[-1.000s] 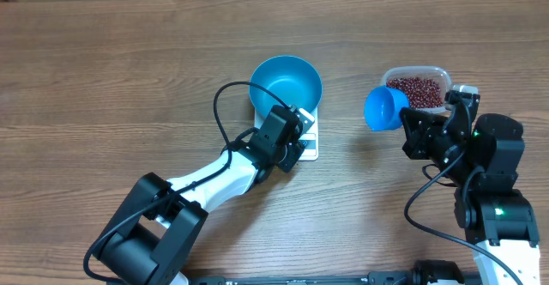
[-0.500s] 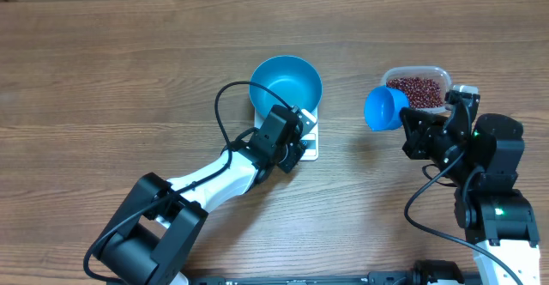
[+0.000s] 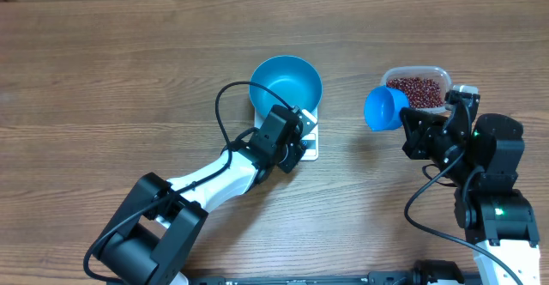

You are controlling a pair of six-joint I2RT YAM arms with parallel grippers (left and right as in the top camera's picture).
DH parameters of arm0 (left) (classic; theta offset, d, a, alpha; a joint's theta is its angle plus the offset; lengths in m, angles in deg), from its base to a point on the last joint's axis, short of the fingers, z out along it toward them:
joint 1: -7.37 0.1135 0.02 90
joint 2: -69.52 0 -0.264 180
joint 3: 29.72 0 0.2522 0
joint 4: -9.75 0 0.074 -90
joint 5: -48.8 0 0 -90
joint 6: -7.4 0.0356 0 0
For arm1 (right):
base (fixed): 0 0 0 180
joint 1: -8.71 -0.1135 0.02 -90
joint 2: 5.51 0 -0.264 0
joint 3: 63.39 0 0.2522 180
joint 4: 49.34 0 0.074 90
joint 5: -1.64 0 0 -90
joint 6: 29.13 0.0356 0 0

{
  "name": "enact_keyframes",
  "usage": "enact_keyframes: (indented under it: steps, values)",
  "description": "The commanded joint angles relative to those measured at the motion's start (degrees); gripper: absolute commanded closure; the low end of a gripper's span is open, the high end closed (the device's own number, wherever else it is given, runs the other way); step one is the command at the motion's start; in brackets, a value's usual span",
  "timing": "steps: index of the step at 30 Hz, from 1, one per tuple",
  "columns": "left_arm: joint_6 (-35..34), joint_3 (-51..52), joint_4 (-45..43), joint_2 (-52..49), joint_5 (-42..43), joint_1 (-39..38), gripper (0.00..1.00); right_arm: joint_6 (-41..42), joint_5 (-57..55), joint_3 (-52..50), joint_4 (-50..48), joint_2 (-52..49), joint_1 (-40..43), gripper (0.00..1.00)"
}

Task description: Scoop item into bowl and weigh 150g on scale

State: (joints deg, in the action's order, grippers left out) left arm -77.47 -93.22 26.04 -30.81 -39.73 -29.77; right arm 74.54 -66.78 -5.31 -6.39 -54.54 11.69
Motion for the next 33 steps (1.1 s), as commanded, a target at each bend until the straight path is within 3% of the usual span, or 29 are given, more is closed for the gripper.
enact_keyframes:
  steps: [1,33]
  values:
    - [1.6,0.2,-0.2,-0.5,0.7,-0.4,0.96,-0.2,-0.6,1.2,-0.3,0.1,0.2,0.96]
    - [2.2,0.2,-0.2,-1.6,0.0,-0.4,0.96,-0.2,-0.5,1.2,-0.3,0.1,0.2,0.96]
